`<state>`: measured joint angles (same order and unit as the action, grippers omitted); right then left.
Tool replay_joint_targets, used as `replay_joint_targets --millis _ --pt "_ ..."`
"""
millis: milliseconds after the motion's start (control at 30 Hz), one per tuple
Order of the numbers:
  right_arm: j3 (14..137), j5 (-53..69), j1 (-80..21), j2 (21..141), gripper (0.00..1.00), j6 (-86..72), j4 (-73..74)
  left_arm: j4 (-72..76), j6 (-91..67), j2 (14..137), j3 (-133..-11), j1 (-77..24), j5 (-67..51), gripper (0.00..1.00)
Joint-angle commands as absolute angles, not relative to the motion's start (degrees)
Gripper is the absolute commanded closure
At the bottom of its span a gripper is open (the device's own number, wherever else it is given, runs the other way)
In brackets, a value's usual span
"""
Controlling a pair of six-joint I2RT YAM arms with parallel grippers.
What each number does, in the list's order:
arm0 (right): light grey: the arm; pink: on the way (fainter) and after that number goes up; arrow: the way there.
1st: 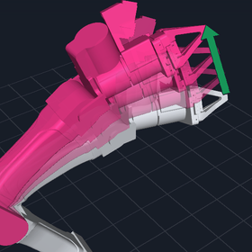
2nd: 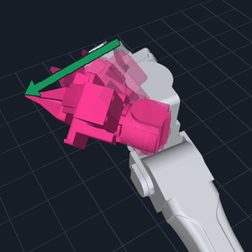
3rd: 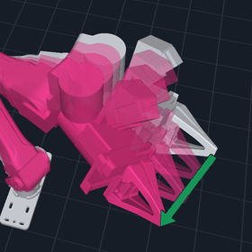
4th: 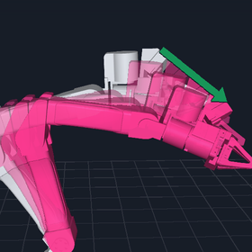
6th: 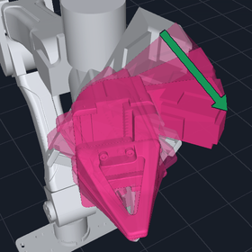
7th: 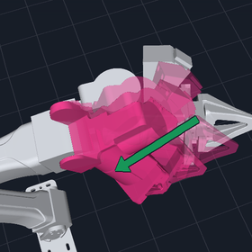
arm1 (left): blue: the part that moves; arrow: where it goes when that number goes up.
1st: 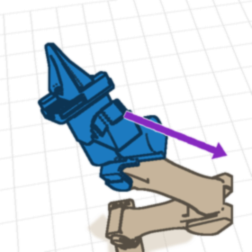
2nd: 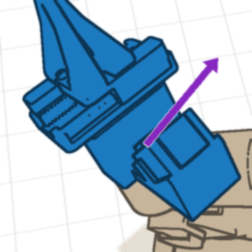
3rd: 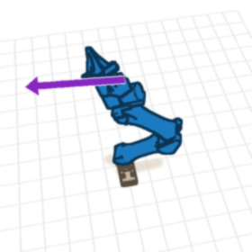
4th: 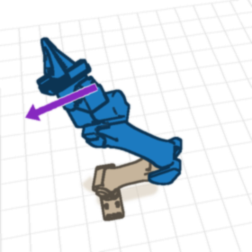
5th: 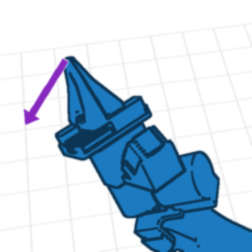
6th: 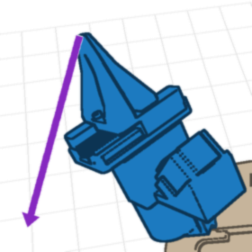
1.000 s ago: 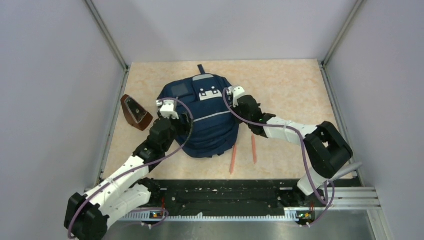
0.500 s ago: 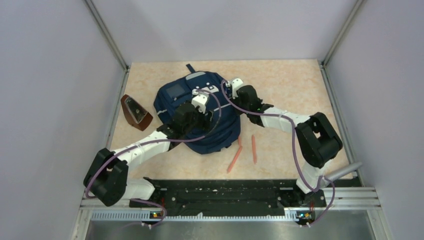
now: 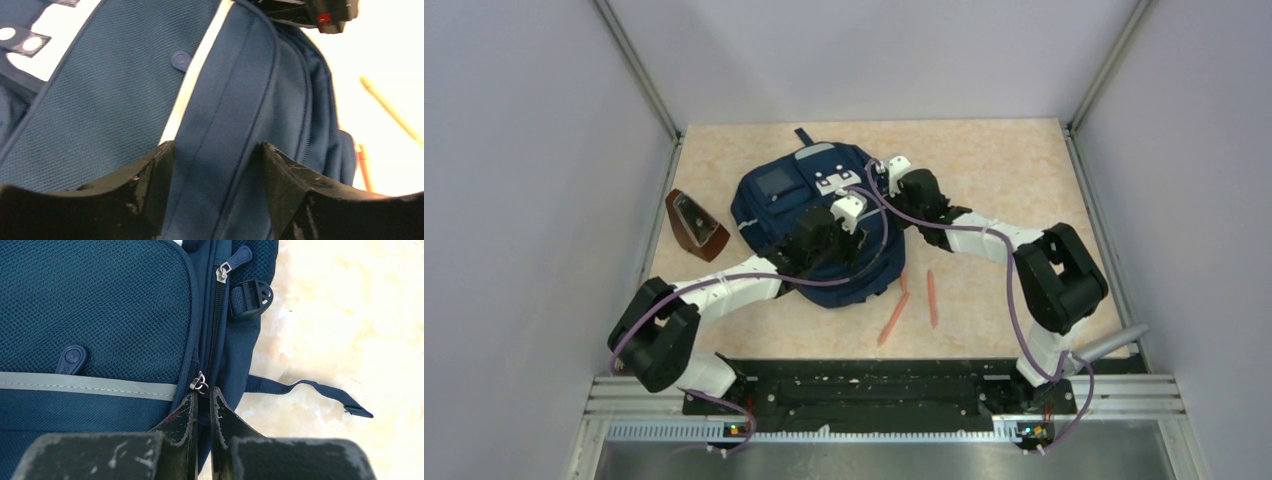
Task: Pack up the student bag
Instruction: Adjust the student bag at the center of the board.
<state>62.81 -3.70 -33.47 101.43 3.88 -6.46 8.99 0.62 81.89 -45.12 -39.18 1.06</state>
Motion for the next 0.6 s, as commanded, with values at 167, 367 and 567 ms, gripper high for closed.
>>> replay_joint_targets --millis 167,367,567 --pt "62.20 -3.55 -32.69 98.43 1.00 3.25 -9.68 10.81 1.30 84.34 -48.24 -39.46 10.56 0.77" --pt "58.58 -3.00 -32.70 93.45 1.00 2.43 -9.94 11.10 0.26 84.97 -48.55 -39.56 11.88 1.00" --pt "55.95 -3.33 -32.70 88.82 1.00 1.91 -9.29 11.43 -3.84 84.98 -48.95 -39.63 13.89 1.00"
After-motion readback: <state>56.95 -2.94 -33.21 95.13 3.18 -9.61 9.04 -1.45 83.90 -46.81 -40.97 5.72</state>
